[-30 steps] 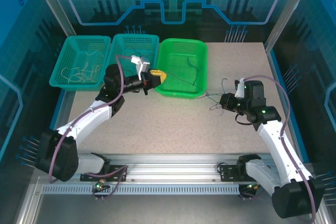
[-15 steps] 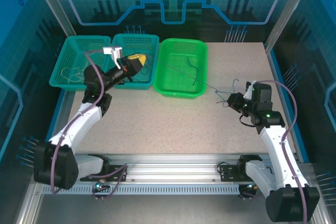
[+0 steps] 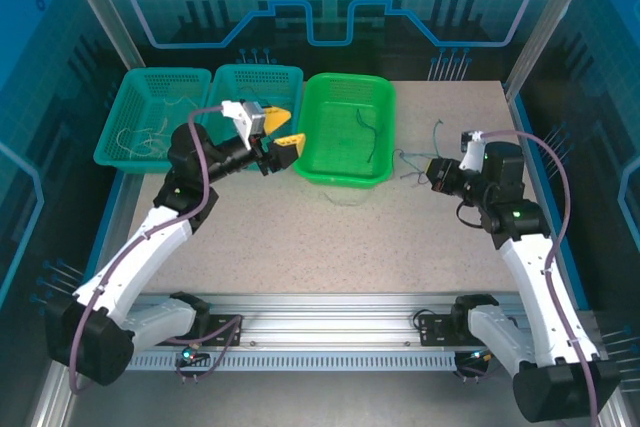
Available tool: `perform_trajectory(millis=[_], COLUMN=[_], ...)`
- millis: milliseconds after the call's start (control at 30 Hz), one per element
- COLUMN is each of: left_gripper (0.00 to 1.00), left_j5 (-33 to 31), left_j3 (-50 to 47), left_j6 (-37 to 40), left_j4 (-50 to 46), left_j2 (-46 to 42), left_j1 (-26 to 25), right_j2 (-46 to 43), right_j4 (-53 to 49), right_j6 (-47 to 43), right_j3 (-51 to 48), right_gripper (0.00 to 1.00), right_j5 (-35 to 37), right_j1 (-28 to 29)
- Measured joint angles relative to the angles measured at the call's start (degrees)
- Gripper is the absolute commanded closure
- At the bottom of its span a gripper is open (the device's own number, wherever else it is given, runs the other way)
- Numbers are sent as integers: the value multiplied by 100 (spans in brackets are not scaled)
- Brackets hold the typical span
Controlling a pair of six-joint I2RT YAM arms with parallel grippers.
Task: Untangle the cables
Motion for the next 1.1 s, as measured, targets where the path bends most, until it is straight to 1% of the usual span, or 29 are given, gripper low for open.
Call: perform_trajectory(millis=[67, 167, 233, 333, 467, 600, 700, 800, 833, 867, 967, 1000, 1033, 1100], left_gripper=[14, 11, 11, 11, 11, 11, 13, 28, 37, 48, 89, 100, 100, 100], left_j5=[33, 114, 190, 269, 280, 278, 258, 251, 240, 238, 219, 199, 186, 173], left_j3=[317, 920, 1209, 1423, 1513, 1683, 1869, 2024, 2039, 2039, 2037, 2037, 2035, 2024], left_j6=[431, 1178, 1552, 1836, 1878, 1860, 1849, 1733, 1700, 1650, 1558, 1556, 1558, 1567], left_j4=[-599, -1438, -1751, -1858, -1690, -1572, -1445, -1200, -1121, -1025, -857, -846, -848, -855], left_j2=[0, 24, 96, 433, 1316, 2201, 2612, 2796, 2815, 2817, 2811, 2800, 2780, 2708], left_j1=[-199, -782, -1137, -1526, -1862, -1934, -1930, -1930, -1930, -1930, -1930, -1930, -1928, -1928], right_j2=[0, 0, 2, 11, 24, 20, 0, -9, -11, -11, -37, -57, -72, -90], right_j4=[-94, -175, -195, -216, -214, -243, -267, -267, -267, -267, -304, -321, -337, -358], right_j6=[-284, -656, -872, -1102, -1281, -1456, -1565, -1626, -1637, -1646, -1655, -1650, -1637, -1611], right_j3=[271, 520, 623, 741, 833, 916, 940, 940, 940, 940, 940, 938, 933, 918], right_gripper=[98, 96, 96, 96, 95, 95, 94, 95, 95, 95, 96, 95, 94, 88], right_j5=[149, 168, 72, -221, -664, -938, -1150, -1246, -1244, -1222, -855, -647, -466, -214], right_j1=[39, 42, 90, 195, 304, 476, 608, 741, 774, 789, 815, 815, 813, 813])
